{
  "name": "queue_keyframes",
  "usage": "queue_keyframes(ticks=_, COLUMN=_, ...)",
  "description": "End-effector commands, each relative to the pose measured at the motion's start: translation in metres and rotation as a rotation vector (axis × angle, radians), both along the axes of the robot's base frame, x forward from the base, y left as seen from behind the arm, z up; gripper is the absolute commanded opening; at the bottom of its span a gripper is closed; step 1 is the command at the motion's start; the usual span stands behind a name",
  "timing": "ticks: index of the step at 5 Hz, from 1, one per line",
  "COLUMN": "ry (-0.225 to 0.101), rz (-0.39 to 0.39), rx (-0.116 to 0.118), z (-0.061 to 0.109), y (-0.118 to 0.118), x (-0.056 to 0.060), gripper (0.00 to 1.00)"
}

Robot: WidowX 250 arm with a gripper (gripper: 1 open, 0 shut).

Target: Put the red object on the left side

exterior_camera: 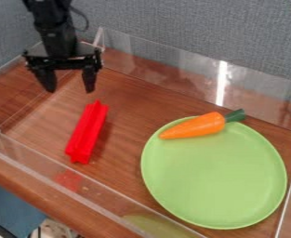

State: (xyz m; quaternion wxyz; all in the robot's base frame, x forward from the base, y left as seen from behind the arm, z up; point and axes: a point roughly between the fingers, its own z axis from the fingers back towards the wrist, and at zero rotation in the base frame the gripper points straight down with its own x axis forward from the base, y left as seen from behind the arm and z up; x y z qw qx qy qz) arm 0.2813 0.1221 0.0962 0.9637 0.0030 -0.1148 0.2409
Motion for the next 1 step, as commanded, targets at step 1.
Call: queue_keyframes(ticks=1, ry=-0.049, rz=-0.049, rx=0.018, z=0.0237, y=-0.0198, x=0.0106, gripper=1.0)
